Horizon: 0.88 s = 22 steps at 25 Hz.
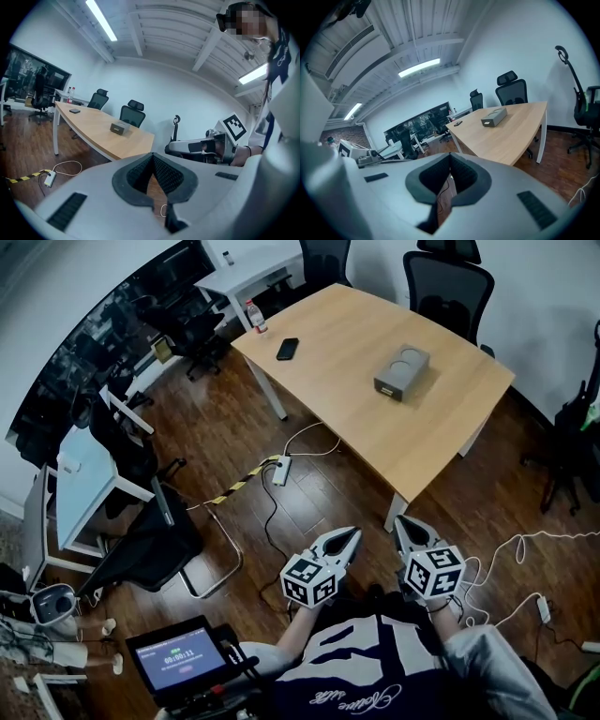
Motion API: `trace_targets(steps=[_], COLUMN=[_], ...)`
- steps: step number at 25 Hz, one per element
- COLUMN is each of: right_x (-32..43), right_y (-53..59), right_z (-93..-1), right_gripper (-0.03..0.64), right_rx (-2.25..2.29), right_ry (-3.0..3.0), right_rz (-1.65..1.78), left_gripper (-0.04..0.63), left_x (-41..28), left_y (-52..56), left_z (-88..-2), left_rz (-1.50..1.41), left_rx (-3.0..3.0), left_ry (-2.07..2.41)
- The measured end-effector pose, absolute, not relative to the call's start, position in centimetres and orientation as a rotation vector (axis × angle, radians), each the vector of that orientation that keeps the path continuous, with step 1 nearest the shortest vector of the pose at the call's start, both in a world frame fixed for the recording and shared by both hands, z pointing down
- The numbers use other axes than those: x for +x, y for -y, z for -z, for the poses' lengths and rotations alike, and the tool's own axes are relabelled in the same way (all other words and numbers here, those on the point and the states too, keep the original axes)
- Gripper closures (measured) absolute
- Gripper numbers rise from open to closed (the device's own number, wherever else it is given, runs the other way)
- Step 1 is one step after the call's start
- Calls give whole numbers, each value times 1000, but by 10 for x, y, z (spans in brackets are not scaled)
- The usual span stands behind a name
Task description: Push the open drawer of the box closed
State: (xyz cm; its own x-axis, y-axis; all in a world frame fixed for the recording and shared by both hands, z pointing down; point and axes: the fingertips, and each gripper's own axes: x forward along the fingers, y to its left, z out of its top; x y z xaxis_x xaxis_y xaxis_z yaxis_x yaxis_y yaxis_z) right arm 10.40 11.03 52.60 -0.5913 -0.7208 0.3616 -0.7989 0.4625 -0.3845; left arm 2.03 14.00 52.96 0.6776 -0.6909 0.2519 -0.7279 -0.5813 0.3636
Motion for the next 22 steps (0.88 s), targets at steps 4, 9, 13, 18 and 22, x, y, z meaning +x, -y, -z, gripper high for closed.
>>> trace_targets(steps=[4,9,13,18,22], right_x=[104,104,106,117,124], right_y=[-109,-109,-108,-109,-109], right_z=[-526,-523,-525,-524,-523], right_gripper=[618,618,618,618,618], right_rx=[1325,1314,1310,1332,1347], right_ry=[2566,2573,2577,2568,2560], right_rz=[-790,-781,-766,-764,-764], left_gripper=[594,594,594,594,594], left_x=[19,19,20,29,36], left_y=[-140,-142,-140,-142,-142], left_z=[-529,-525,-526,-526,-525], left_rz=[-116,-116,-114,-115,-118], left_rx=[2450,2448,2448,2461,2468], left_ry=[1117,1133,1144,1121,1108])
